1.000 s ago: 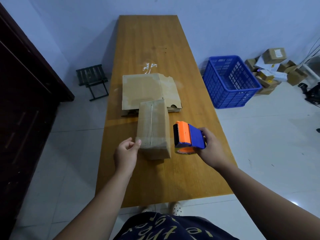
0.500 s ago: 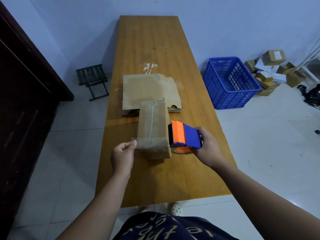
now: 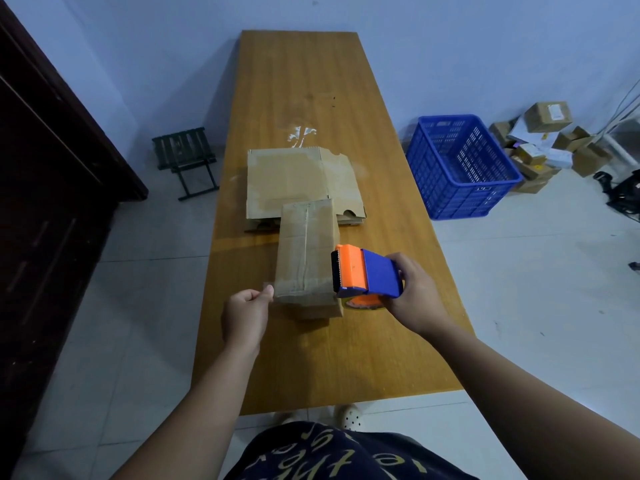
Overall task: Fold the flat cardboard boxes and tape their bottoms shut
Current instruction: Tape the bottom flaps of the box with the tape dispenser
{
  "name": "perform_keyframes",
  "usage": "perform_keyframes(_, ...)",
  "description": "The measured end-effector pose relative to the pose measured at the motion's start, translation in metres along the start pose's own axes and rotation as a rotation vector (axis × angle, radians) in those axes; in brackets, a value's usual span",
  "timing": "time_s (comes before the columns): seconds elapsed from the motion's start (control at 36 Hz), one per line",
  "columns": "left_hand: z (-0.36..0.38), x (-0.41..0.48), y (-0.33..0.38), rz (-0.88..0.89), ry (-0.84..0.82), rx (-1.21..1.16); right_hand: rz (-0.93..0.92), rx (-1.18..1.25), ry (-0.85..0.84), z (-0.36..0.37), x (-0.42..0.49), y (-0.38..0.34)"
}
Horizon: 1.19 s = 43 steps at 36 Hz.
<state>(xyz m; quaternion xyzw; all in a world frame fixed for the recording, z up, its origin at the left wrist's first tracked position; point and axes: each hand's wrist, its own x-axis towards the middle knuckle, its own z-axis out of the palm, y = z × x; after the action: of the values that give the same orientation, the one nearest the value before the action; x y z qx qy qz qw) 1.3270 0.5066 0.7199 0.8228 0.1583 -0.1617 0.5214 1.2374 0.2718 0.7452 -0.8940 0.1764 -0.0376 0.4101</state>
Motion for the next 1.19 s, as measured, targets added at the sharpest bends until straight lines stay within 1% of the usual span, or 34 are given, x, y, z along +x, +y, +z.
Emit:
perform_keyframes(0.33,-0.001,0.001,0.003,0.008,-0.011,0.021,0.002,0.007,0.005,-0.003,0.003,-0.004)
perform_keyframes(0.56,0.000,0.002,0.001,-0.018,-0.021,0.044,0.006,-0.007,0.001,-0.003,0.002,-0.004)
perform_keyframes(0.94,0.002,0.001,-0.001,-0.025,-0.038,0.026,0.023,-0.021,-0.011,-0.002,0.004,0.007)
perform_keyframes(1.19,0.006,-0.001,0.000,-0.006,-0.075,0.026,0.040,-0.081,-0.025,-0.004,0.001,0.009)
